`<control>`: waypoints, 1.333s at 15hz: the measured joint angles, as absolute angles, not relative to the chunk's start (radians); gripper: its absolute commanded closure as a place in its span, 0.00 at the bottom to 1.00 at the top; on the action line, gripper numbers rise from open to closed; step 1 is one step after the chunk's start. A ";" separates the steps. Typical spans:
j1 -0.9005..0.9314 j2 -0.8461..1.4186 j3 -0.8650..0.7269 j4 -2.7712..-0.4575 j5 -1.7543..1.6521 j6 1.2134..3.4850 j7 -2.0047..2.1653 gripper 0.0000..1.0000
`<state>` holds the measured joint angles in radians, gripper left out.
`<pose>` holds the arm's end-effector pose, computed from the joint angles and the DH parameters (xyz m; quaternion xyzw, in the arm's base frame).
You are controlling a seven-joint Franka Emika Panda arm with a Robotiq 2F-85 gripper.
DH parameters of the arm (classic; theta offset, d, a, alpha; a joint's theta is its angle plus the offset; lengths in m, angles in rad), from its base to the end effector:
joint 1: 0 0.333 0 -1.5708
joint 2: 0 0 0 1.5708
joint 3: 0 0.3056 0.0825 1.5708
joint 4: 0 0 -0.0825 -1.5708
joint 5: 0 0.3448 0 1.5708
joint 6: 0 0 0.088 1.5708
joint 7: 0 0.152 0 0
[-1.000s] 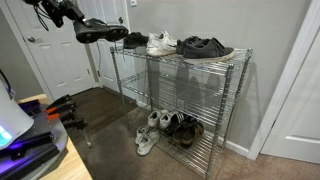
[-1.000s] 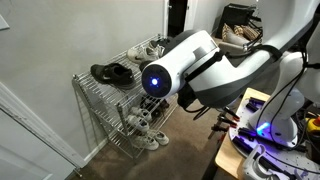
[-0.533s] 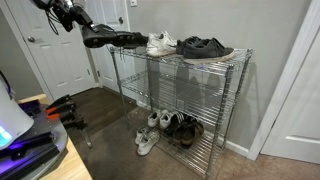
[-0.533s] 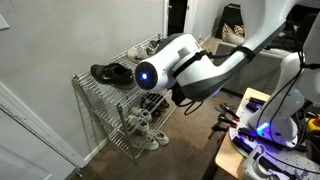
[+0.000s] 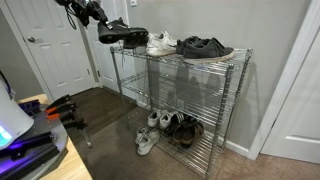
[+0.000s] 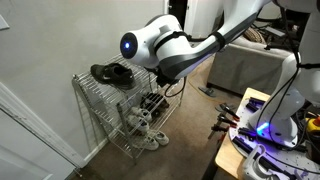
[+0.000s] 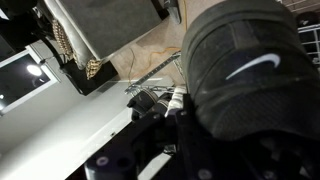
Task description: Lift the black shoe from the second shelf and put it on the first shelf with its pair
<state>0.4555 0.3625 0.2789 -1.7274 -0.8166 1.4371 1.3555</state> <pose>0.4778 0.2560 0.3554 0.8718 -0.1959 0.1537 0.4219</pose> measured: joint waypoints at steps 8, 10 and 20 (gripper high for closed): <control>0.435 0.505 0.202 -1.473 -0.830 1.516 1.263 0.96; 0.435 0.558 0.187 -1.396 -0.831 1.528 1.232 0.96; 0.454 0.748 0.155 -1.188 -0.831 1.606 1.135 0.96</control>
